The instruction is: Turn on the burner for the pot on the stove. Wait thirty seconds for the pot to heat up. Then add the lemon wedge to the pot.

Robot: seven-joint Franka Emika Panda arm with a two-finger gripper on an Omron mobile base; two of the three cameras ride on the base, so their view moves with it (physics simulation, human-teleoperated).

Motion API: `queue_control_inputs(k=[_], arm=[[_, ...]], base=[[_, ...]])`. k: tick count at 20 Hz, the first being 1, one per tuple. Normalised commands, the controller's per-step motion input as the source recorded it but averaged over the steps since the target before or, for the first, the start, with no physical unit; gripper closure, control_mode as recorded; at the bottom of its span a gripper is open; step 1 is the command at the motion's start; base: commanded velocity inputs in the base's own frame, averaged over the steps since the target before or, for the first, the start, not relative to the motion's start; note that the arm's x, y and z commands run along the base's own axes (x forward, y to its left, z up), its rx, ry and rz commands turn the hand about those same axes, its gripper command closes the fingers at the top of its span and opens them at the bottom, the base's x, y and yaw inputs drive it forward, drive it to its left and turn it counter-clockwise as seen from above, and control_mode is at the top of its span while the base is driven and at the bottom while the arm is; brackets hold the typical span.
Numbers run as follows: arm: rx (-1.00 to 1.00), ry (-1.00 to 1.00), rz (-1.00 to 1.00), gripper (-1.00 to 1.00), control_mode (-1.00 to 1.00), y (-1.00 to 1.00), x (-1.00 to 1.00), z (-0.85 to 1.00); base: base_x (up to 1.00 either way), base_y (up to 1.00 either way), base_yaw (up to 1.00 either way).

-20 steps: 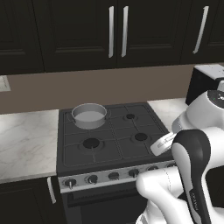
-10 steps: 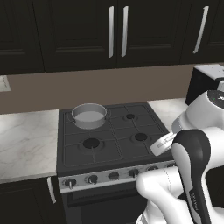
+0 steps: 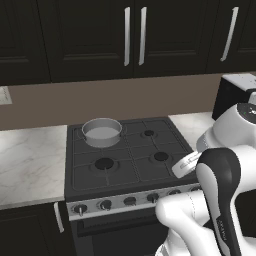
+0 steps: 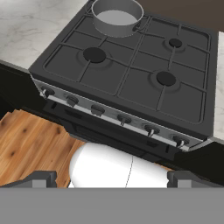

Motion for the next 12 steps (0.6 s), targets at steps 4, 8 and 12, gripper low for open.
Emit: queue_control_inputs(k=[4, 8, 12], arm=[[0.00, 0.00, 0.00, -1.00, -1.00, 0.00, 0.00, 0.00], [0.00, 0.00, 0.00, -1.00, -1.00, 0.00, 0.00, 0.00], [0.00, 0.00, 0.00, -1.00, -1.00, 0.00, 0.00, 0.00]], base=[[0.00, 0.00, 0.00], [0.00, 0.00, 0.00], [0.00, 0.00, 0.00]])
